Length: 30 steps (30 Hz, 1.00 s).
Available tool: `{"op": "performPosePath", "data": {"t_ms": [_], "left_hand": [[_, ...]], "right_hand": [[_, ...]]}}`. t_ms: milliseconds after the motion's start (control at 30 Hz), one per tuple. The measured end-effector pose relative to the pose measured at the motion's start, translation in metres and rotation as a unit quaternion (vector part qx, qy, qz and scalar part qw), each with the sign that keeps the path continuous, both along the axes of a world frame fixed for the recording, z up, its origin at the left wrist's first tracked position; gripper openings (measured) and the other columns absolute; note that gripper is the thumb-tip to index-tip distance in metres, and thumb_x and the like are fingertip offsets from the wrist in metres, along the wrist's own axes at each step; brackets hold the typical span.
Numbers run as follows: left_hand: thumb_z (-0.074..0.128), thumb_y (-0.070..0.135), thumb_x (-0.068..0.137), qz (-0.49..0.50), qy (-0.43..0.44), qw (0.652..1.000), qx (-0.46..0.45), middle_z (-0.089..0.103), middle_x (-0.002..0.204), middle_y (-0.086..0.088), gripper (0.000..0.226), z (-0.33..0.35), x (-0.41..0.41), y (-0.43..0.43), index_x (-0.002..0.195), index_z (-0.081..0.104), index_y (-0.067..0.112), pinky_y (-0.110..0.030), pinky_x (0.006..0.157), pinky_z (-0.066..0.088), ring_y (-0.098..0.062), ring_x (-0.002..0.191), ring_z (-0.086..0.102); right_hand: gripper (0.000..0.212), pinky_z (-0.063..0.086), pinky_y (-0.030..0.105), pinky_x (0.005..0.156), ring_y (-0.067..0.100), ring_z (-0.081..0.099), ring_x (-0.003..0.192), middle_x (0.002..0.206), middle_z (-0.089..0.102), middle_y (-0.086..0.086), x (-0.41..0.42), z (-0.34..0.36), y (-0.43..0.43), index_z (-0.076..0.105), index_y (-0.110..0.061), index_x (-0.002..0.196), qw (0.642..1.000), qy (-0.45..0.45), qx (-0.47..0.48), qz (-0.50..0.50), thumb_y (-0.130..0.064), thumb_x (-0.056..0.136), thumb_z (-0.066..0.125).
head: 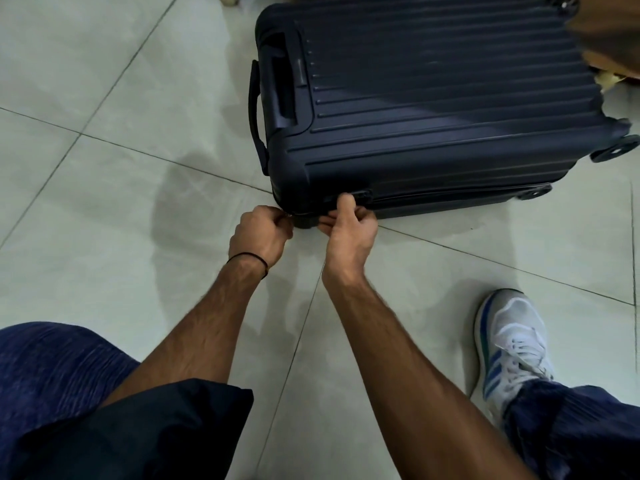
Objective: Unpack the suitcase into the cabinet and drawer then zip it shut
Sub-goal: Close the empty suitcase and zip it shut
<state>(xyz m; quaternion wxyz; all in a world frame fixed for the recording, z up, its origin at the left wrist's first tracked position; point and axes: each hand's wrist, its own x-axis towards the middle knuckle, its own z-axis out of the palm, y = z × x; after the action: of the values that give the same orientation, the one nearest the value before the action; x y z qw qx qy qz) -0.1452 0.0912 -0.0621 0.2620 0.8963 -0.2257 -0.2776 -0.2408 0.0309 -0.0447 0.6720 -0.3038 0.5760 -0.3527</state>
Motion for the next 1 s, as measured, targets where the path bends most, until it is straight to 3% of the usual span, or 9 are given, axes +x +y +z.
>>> {"op": "performPosePath", "data": {"t_ms": [167, 333, 467, 567, 667, 767, 833, 900, 1000], "left_hand": [[0.057, 0.021, 0.085, -0.004, -0.012, 1.0, -0.003, 0.072, 0.089, -0.006, 0.016, 0.0, 0.003, 0.001, 0.085, 0.074, 0.021, -0.044, 0.082, 0.055, -0.029, 0.082, 0.065], [0.052, 0.028, 0.091, -0.036, -0.098, 0.994, 0.044, 0.07, 0.091, -0.009, 0.022, 0.002, 0.008, 0.004, 0.09, 0.072, 0.02, -0.041, 0.076, 0.053, -0.036, 0.083, 0.062], [0.047, 0.029, 0.094, -0.039, -0.142, 0.988, 0.045, 0.07, 0.089, -0.009, 0.025, 0.002, 0.015, 0.004, 0.091, 0.07, 0.019, -0.042, 0.074, 0.054, -0.036, 0.08, 0.063], [0.046, 0.03, 0.095, -0.015, -0.144, 0.989, 0.036, 0.071, 0.092, -0.009, 0.026, 0.002, 0.023, 0.0, 0.097, 0.069, 0.019, -0.043, 0.075, 0.053, -0.037, 0.084, 0.064], [0.047, 0.03, 0.093, 0.009, -0.109, 0.994, 0.007, 0.072, 0.093, -0.01, 0.025, -0.001, 0.033, -0.004, 0.098, 0.069, 0.019, -0.046, 0.079, 0.055, -0.036, 0.087, 0.064], [0.048, 0.024, 0.092, 0.007, -0.082, 0.996, -0.023, 0.071, 0.092, -0.011, 0.023, -0.004, 0.039, -0.004, 0.093, 0.069, 0.016, -0.046, 0.08, 0.054, -0.037, 0.085, 0.063], [0.048, 0.02, 0.094, 0.006, -0.076, 0.996, -0.037, 0.071, 0.095, -0.011, 0.022, -0.004, 0.041, -0.002, 0.093, 0.07, 0.015, -0.04, 0.078, 0.052, -0.035, 0.087, 0.062], [0.048, 0.016, 0.096, 0.001, -0.078, 0.996, -0.046, 0.071, 0.099, -0.011, 0.022, -0.004, 0.043, 0.0, 0.098, 0.071, 0.016, -0.033, 0.073, 0.044, -0.034, 0.089, 0.062], [0.043, 0.003, 0.095, -0.016, -0.082, 0.997, -0.004, 0.066, 0.11, -0.025, 0.026, -0.002, 0.045, 0.001, 0.11, 0.064, -0.001, -0.032, 0.071, 0.032, -0.042, 0.094, 0.057]], "right_hand": [[0.026, 0.059, 0.026, 0.065, 0.017, 0.064, 0.071, 0.087, 0.063, 0.009, 0.004, 0.003, -0.007, 0.057, -0.003, 0.103, 1.0, 0.002, 0.011, 0.0, -0.023, 0.09, 0.067], [0.026, 0.059, 0.026, 0.062, 0.019, 0.064, 0.07, 0.087, 0.065, 0.012, 0.005, -0.001, -0.008, 0.06, -0.004, 0.1, 1.0, 0.008, 0.014, -0.027, -0.023, 0.087, 0.071], [0.011, 0.058, 0.029, 0.058, 0.019, 0.062, 0.06, 0.08, 0.061, 0.008, -0.008, -0.004, -0.011, 0.056, -0.009, 0.086, 0.997, 0.02, 0.014, -0.077, -0.006, 0.09, 0.065], [0.02, 0.056, 0.031, 0.059, 0.014, 0.058, 0.053, 0.071, 0.056, 0.005, -0.029, -0.002, -0.033, 0.051, -0.01, 0.079, 0.992, 0.041, -0.051, -0.111, 0.007, 0.089, 0.056], [0.02, 0.052, 0.026, 0.061, 0.011, 0.055, 0.061, 0.075, 0.054, 0.005, -0.039, 0.017, -0.049, 0.05, -0.014, 0.082, 0.973, 0.081, -0.197, -0.084, 0.004, 0.091, 0.051], [0.016, 0.048, 0.02, 0.063, 0.003, 0.05, 0.068, 0.08, 0.048, 0.0, -0.022, 0.037, -0.042, 0.047, -0.014, 0.087, 0.928, 0.113, -0.355, -0.02, 0.002, 0.091, 0.048], [0.011, 0.047, 0.024, 0.069, 0.008, 0.051, 0.079, 0.086, 0.048, -0.001, -0.002, 0.045, -0.03, 0.048, -0.015, 0.092, 0.885, 0.14, -0.441, 0.055, -0.005, 0.088, 0.052], [0.016, 0.043, 0.03, 0.082, 0.018, 0.049, 0.097, 0.099, 0.053, 0.002, 0.019, 0.046, -0.019, 0.055, -0.015, 0.099, 0.8, 0.237, -0.533, 0.143, -0.015, 0.083, 0.058], [0.039, 0.027, 0.042, 0.109, 0.023, 0.039, 0.127, 0.129, 0.054, 0.003, 0.047, 0.045, -0.013, 0.061, -0.017, 0.118, 0.636, 0.357, -0.621, 0.287, -0.024, 0.079, 0.063]]}}
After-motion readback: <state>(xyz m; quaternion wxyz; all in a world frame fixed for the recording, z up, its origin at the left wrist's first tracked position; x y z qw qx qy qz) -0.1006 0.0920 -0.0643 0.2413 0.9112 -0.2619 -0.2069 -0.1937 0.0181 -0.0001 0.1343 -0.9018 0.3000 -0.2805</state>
